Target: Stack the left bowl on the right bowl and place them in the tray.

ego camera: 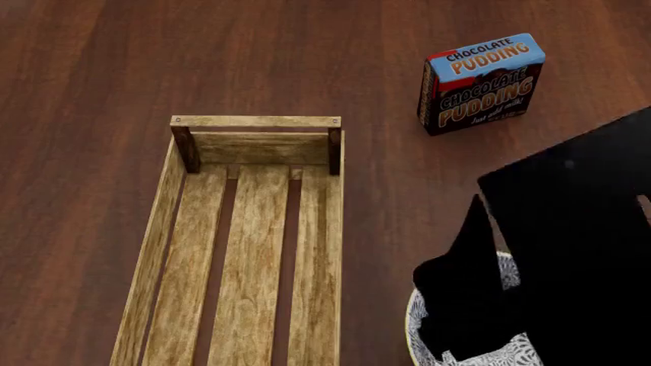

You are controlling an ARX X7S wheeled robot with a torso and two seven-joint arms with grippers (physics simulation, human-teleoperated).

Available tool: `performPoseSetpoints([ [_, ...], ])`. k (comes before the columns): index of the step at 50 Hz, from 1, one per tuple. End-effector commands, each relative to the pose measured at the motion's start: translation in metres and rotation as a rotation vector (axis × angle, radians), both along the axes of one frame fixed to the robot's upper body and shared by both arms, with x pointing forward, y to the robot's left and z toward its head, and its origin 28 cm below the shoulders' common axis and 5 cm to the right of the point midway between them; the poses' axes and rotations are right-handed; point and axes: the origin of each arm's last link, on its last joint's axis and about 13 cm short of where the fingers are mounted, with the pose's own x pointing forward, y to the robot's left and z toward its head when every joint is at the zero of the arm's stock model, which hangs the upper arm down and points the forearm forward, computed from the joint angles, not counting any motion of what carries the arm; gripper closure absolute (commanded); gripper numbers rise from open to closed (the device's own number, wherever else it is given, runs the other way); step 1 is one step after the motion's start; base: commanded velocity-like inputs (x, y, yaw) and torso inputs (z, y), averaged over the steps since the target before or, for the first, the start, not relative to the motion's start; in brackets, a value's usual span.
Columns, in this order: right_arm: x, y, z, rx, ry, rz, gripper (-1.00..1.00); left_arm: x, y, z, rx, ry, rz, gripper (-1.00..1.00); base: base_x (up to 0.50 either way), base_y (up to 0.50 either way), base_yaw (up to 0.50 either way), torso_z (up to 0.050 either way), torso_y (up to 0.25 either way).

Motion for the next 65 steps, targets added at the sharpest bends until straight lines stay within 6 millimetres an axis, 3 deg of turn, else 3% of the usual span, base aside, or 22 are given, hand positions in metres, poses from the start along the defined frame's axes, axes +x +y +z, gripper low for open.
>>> performPoseSetpoints([
  [1, 0.004, 0.006, 0.043, -0.072, 0.242, 0.197, -1.00, -0.006, 0.006, 0.001, -0.023, -0.019, 0.019, -1.00, 0.00, 0.00, 0.00, 0.000, 0.000],
  [17, 0.006, -0.012, 0.062, -0.235, 0.653, 0.313, -1.00, -0.008, 0.008, 0.002, -0.039, -0.043, 0.020, -1.00, 0.00, 0.00, 0.00, 0.000, 0.000],
  [31, 0.004, -0.021, 0.051, -0.297, 0.830, 0.328, -1.00, -0.009, 0.008, 0.003, -0.035, -0.057, 0.021, -1.00, 0.00, 0.00, 0.00, 0.000, 0.000],
  [37, 0.014, -0.022, 0.043, -0.311, 0.861, 0.325, -1.00, -0.009, 0.008, 0.002, -0.035, -0.055, 0.017, -1.00, 0.00, 0.00, 0.00, 0.000, 0.000],
  [47, 0.048, -0.011, 0.029, -0.363, 0.889, 0.361, -1.00, -0.008, 0.006, 0.001, -0.030, -0.048, 0.009, -1.00, 0.00, 0.00, 0.00, 0.000, 0.000],
  [65, 0.082, 0.000, -0.003, -0.389, 0.898, 0.399, -1.00, -0.006, 0.005, -0.001, -0.031, -0.040, 0.007, -1.00, 0.00, 0.00, 0.00, 0.000, 0.000],
])
